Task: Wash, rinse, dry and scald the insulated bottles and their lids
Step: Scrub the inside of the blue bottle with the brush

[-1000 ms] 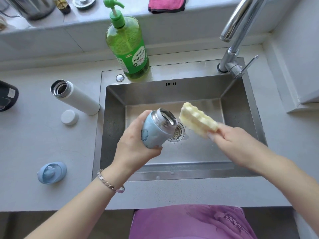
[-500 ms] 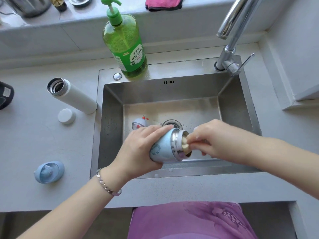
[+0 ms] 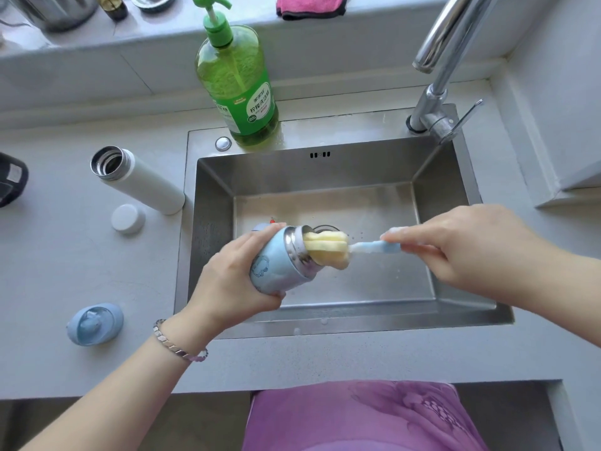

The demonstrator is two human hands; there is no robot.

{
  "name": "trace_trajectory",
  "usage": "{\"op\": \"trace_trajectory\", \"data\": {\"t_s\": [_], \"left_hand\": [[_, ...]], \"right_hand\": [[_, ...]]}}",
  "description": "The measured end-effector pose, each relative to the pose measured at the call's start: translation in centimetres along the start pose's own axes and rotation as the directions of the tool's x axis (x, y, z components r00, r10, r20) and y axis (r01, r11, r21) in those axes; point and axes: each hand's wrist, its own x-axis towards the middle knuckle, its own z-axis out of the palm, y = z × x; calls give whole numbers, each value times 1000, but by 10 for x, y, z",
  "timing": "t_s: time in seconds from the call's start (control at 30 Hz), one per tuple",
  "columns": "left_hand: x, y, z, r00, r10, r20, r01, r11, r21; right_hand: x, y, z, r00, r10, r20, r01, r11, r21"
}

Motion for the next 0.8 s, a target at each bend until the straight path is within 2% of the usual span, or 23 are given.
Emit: {"op": "trace_trajectory", "data": {"t_s": [0.07, 0.13, 0.17, 0.27, 0.37, 0.43, 0.47, 0.53, 0.6, 0.7, 0.8], "left_hand": [[0, -3, 4, 999, 48, 2, -47, 993, 106], [-4, -1, 13, 994, 89, 70, -101, 975, 197], [-6, -1, 16, 990, 102, 96, -120, 969, 216], [-10, -4, 16, 979, 184, 90, -201, 953, 225], [-11, -10, 14, 990, 140, 33, -144, 973, 182], [-13, -10, 16, 994, 105, 25, -108, 980, 170], [-13, -9, 19, 994, 106, 35, -111, 979, 169], [-13, -4, 22, 990, 129, 59, -136, 979, 153], [-10, -1, 22, 986, 161, 49, -166, 977, 135], [-8, -2, 17, 990, 142, 5, -142, 986, 91], [-8, -2, 17, 999, 44, 2, -44, 999, 26]], "right_hand": [[-1, -4, 7, 992, -124, -40, 125, 992, 25], [3, -5, 12, 978, -167, -123, 176, 982, 72], [7, -4, 12, 983, -149, -105, 158, 984, 83], [14, -2, 10, 999, 22, -41, -19, 998, 62], [7, -7, 5, 995, 65, 72, -66, 998, 11], [3, -14, 6, 997, -78, -13, 79, 992, 103], [5, -17, 6, 994, -100, -47, 106, 983, 150], [15, -14, 4, 998, 23, -61, -9, 977, 214], [20, -6, 9, 988, 152, 11, -152, 978, 144], [12, -9, 7, 990, 134, 52, -137, 990, 46], [6, -24, 2, 996, 72, 53, -80, 984, 157]]}}
